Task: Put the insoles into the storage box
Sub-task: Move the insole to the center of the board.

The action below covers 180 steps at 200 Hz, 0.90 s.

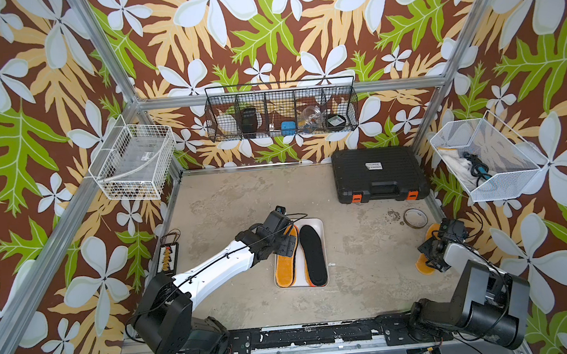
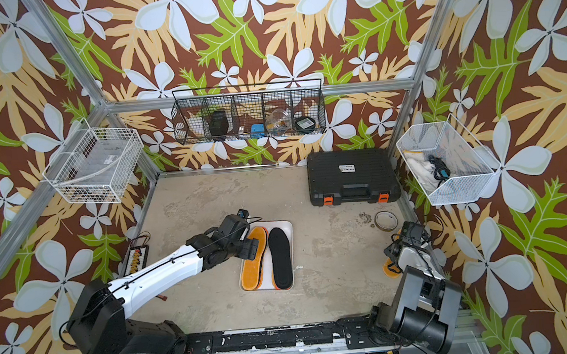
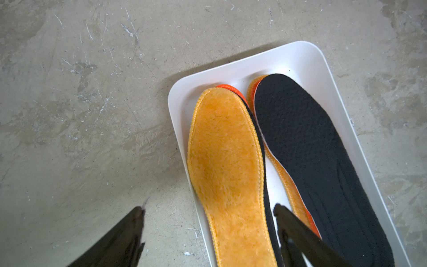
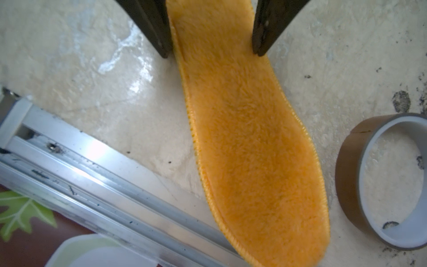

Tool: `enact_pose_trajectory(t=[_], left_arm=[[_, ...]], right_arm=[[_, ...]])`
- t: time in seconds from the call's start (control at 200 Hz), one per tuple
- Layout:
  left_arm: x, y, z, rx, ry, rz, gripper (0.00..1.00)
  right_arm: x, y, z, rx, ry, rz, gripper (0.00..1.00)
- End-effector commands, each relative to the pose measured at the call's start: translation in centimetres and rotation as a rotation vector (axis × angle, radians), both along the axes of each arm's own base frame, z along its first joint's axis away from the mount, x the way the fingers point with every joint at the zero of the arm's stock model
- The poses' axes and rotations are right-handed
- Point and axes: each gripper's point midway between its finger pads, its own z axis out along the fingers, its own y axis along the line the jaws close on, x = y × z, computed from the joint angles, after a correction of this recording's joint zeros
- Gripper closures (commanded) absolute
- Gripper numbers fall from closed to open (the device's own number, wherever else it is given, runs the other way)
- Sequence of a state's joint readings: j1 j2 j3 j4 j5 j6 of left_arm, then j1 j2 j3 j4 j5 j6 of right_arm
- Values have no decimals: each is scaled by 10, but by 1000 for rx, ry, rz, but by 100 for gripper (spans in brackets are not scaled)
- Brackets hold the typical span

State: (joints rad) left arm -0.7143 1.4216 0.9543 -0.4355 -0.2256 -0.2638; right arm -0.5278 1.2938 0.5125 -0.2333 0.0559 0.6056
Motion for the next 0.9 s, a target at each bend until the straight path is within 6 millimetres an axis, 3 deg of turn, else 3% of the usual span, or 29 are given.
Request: enact_pose_trajectory(t=[0.0, 0.375, 0.505, 0.576, 0.626, 0.691, 0.756, 0.896], left_arm=[[4, 7, 0, 31, -5, 29, 9], [6, 9, 1, 36, -14, 52, 9], [8, 10, 3, 38, -20, 62, 9], [8, 10, 4, 34, -21, 62, 10], [8, 8, 5, 27, -21, 56, 10], [8, 7, 4, 25, -18, 49, 10], [8, 7, 4, 29, -17, 45, 10], [10, 9, 5, 36, -22, 47, 10]], right_arm=[[-5, 10, -4, 47, 13, 2, 40], [-6, 14, 20, 32, -47, 12, 41], [-9, 35, 13, 110, -106, 25, 42], [-14, 34, 8, 94, -91, 9, 42], [-16, 28, 8, 61, -70, 2, 38], [-16, 19, 11, 20, -42, -8, 23], [-12, 15, 10, 11, -23, 9, 14], [-3, 18, -7, 72, 37, 48, 9]])
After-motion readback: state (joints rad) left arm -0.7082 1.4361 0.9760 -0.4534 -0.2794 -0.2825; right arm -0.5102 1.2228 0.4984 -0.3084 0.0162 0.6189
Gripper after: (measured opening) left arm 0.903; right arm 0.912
